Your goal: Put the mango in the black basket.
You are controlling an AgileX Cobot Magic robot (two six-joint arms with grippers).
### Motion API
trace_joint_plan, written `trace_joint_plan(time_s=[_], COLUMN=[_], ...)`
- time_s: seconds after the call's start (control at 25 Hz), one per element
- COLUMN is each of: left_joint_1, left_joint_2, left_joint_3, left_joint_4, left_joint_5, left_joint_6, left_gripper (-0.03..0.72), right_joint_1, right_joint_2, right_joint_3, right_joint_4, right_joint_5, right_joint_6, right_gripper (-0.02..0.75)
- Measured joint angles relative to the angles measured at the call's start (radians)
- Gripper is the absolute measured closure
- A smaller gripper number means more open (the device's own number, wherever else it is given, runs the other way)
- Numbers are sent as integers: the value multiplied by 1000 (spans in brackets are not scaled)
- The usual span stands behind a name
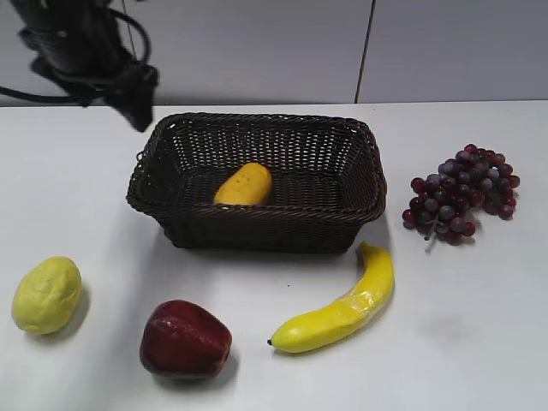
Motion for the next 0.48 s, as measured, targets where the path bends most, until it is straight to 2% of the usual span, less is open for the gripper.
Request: trace_joint_plan(time_s=[0.16, 0.32, 0.48], left_joint_1=[136, 257, 318], left_joint_2=[0, -23, -129], left_joint_3=[0, 20, 118], left_joint_4=[62, 57, 34], left_joint_5=[187, 209, 210], left_joint_6=[-78, -110, -114], left_gripper=[31, 54, 72], right_joint_1=[0, 0, 0], right_joint_2=[0, 0, 0], right_joint_3=[0, 0, 0], right_joint_4=[0, 0, 0], right_joint_5=[0, 0, 0], right_joint_6=[0, 0, 0], right_gripper=[239, 239, 239])
